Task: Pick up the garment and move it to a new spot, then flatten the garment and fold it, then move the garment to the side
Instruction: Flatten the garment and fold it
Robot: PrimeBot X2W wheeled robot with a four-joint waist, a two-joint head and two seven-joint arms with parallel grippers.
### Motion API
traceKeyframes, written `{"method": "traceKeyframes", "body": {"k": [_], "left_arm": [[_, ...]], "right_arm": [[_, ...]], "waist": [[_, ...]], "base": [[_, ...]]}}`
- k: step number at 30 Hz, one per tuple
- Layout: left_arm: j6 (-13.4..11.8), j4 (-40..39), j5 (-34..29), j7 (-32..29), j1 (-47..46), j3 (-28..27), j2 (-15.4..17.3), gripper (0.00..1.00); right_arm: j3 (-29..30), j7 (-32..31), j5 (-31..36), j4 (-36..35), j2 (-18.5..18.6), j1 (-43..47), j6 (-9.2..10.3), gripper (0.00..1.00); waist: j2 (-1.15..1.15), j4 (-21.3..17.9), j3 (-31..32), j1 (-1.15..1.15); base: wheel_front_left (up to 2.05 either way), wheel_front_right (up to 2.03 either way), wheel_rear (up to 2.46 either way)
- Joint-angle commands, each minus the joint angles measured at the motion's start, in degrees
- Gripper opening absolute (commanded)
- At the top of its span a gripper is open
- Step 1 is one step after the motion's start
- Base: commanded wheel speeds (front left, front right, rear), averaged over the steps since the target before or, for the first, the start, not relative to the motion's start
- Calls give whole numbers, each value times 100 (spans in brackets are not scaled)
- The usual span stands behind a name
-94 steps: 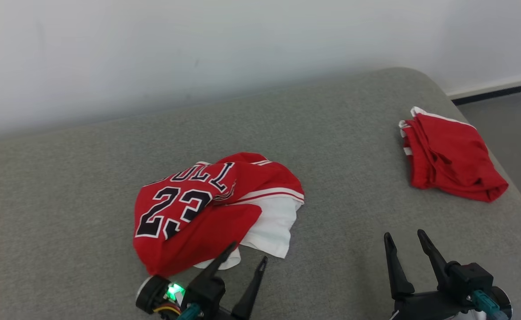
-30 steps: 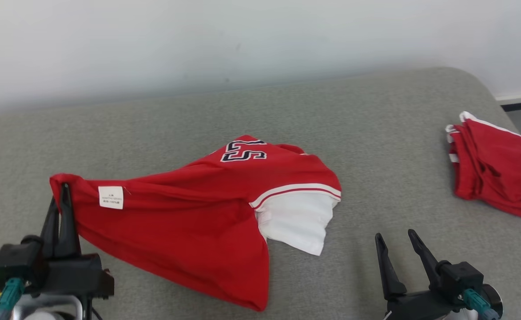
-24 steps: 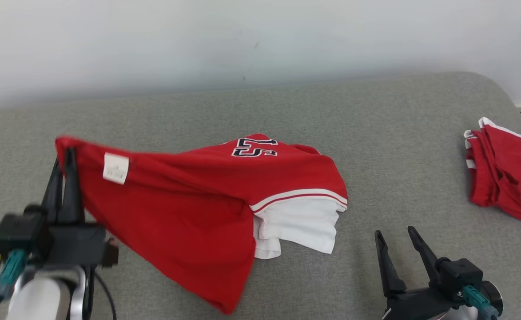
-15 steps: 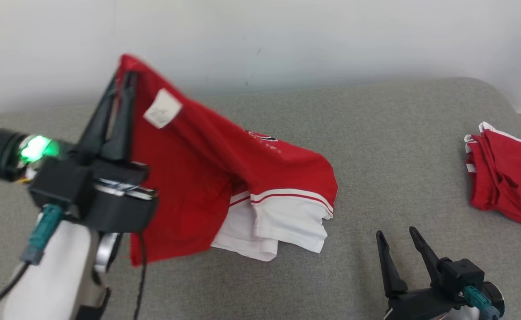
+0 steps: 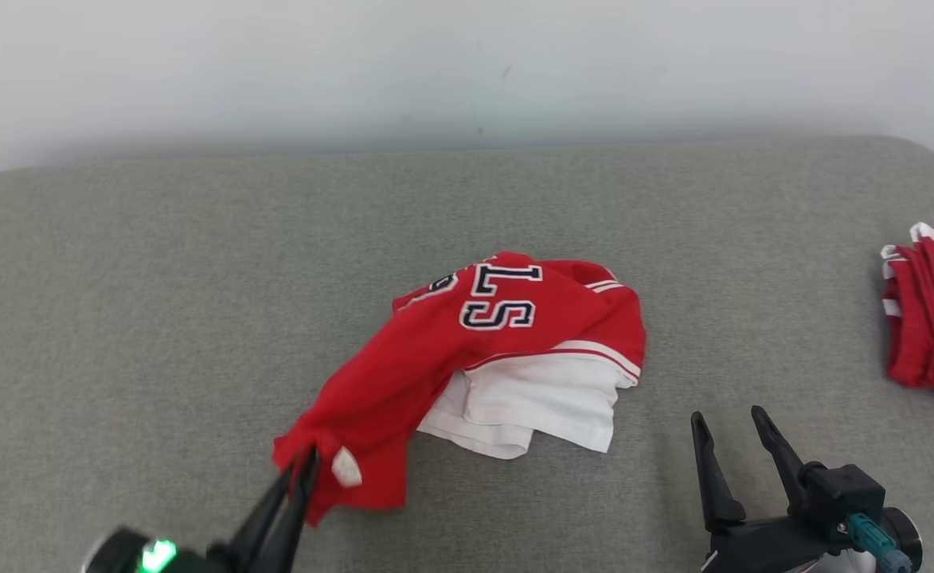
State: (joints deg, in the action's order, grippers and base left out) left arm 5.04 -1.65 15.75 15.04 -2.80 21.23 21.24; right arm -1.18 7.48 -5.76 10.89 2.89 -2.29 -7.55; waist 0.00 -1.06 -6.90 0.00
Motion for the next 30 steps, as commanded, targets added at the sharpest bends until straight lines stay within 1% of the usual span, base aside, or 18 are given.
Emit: {"method": "traceKeyframes", "body": {"k": [1,4,7,9,15,19,24,28,29,30], "left_arm": [[30,-73,2,20,175,-8,30,0],[78,-23,-13,21,565,70,66,0],[105,56,-22,20,632,124,-53,0],[123,111,-83,20,532,135,-147,0],[139,282,-197,22,323,111,-379,0],[170,334,-254,21,292,73,-444,0],[199,345,-301,22,275,54,-493,0],[195,375,-347,22,256,20,-518,0],[200,385,-355,21,252,16,-528,0],[205,393,-367,22,251,11,-541,0]], "right_arm": [[33,-21,69,-25,-1,5,15,100],[60,-85,107,-21,-1,-37,15,100],[-45,-288,64,53,-2,-82,15,100],[-113,-547,10,143,1,-117,15,100],[-618,-1479,-50,492,1,-395,15,100],[-610,-1859,-143,808,-1,-611,15,100],[-583,-1898,-135,1096,-1,-851,15,100],[-761,-1826,-275,1443,-2,-1081,15,100],[-805,-1844,-296,1542,-2,-1143,15,87],[-815,-1854,-301,1624,1,-1199,15,42]], "waist": [[0,124,-74,0],[0,241,-93,0],[0,319,-77,0],[0,356,-51,0],[0,407,23,0],[0,446,48,0],[0,492,46,0],[0,516,9,0],[0,524,-5,0],[0,529,-18,0]], "base": [[0,0,0],[0,0,0],[0,0,0],[0,0,0],[0,0,0],[0,0,0],[0,0,0],[0,0,0],[0,0,0],[0,0,0]]}}
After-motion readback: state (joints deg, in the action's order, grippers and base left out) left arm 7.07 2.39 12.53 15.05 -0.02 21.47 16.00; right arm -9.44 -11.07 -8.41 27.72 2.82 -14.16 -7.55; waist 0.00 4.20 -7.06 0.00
